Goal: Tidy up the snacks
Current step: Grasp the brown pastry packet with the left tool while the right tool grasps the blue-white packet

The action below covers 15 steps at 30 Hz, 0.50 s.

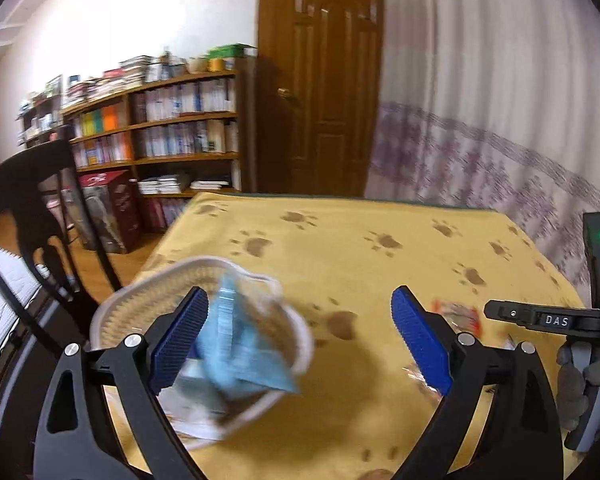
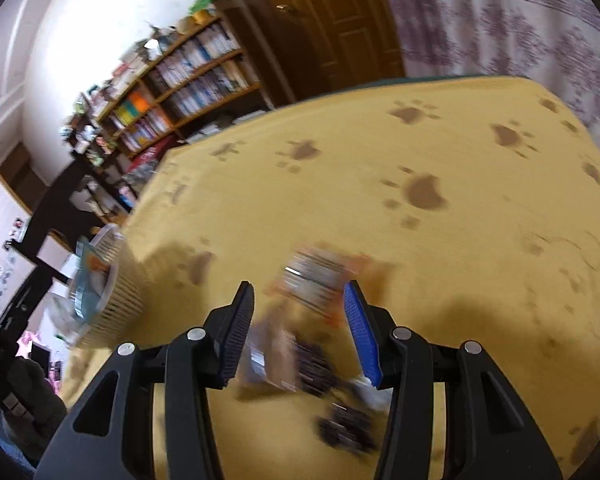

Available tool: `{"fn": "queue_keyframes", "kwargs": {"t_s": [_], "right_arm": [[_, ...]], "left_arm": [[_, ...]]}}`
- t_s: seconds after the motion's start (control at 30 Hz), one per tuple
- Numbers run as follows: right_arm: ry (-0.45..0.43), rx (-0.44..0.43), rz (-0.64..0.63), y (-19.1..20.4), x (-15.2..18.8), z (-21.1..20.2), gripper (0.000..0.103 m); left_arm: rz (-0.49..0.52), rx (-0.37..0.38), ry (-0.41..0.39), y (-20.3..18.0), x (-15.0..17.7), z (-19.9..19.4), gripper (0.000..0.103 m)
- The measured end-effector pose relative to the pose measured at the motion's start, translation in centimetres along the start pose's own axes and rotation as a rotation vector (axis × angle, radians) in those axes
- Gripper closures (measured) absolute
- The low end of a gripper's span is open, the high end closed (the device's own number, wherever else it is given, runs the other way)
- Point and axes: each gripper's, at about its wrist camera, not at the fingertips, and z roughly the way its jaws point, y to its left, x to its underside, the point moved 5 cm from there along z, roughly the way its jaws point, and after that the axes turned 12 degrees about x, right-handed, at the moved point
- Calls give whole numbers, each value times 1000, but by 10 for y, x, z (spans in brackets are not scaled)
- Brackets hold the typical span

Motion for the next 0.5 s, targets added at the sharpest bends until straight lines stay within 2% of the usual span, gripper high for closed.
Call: {"fn": "queue_keyframes", "kwargs": {"t_s": [0.1, 0.27, 0.37, 0.5], "right_arm": [[36, 58, 4, -21, 12, 4, 55], [73, 76, 0, -34, 30, 5, 55], [88, 95, 2, -38, 35, 8, 55], [115, 112, 23, -39, 37, 18, 57]], "left_arm": [[29, 66, 40, -27, 10, 19, 9], [75, 198, 129, -66, 32, 56, 9], [117, 244, 178, -82, 45, 77, 9], [202, 264, 243, -103, 67, 102, 9]]}}
